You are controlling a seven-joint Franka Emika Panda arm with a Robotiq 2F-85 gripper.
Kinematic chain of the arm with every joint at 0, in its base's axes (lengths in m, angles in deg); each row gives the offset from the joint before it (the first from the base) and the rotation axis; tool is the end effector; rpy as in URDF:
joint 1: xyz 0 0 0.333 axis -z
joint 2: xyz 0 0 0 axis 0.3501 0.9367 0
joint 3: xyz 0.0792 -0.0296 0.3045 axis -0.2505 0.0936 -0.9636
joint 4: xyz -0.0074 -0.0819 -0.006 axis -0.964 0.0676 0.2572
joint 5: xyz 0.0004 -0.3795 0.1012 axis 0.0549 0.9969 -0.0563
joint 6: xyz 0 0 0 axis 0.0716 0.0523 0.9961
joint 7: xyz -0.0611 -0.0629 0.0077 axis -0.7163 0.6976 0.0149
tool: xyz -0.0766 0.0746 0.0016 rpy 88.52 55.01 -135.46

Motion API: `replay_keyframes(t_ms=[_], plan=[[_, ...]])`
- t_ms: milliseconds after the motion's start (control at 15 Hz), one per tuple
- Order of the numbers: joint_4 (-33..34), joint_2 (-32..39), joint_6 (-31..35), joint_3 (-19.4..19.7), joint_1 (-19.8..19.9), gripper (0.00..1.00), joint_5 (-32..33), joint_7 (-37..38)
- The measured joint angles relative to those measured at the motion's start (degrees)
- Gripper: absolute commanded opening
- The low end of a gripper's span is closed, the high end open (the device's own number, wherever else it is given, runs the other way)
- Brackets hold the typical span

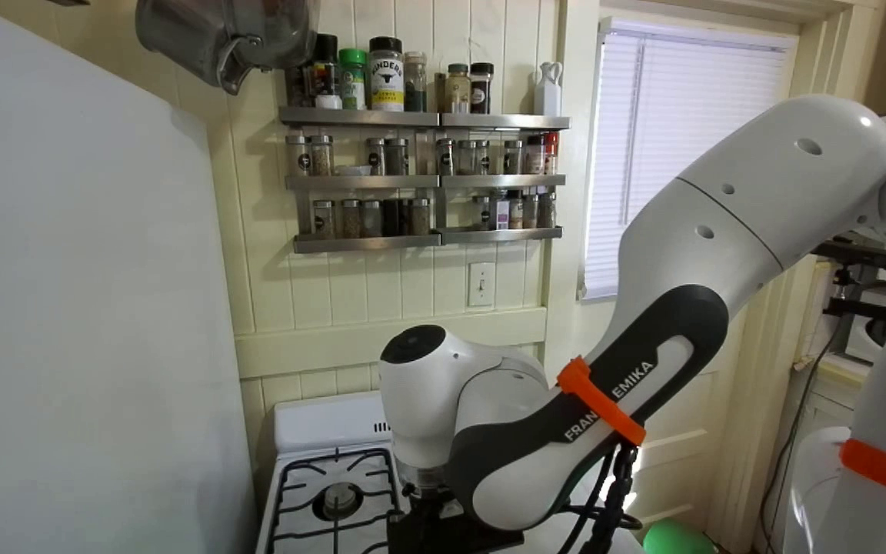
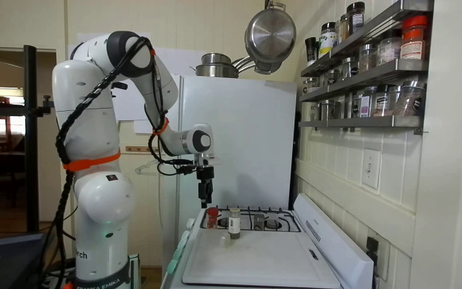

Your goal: Put the orange bottle on the shelf

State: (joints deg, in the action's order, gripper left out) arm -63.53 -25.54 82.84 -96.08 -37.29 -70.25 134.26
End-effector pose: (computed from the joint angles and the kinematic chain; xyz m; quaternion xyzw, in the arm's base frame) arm 0.3418 0.2668 0.3230 0.9619 -0.2556 0.0494 0.0832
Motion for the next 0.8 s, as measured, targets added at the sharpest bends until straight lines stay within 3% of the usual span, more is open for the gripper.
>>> replay_keyframes(t_ms=[467,800], plan=[[-0.45,-0.51,-1.27,0.64,1.32,1.00,1.34,-0.05],[-0.45,-0.42,-1.24,0.87,2.60,1.00,5.93,-0.05]])
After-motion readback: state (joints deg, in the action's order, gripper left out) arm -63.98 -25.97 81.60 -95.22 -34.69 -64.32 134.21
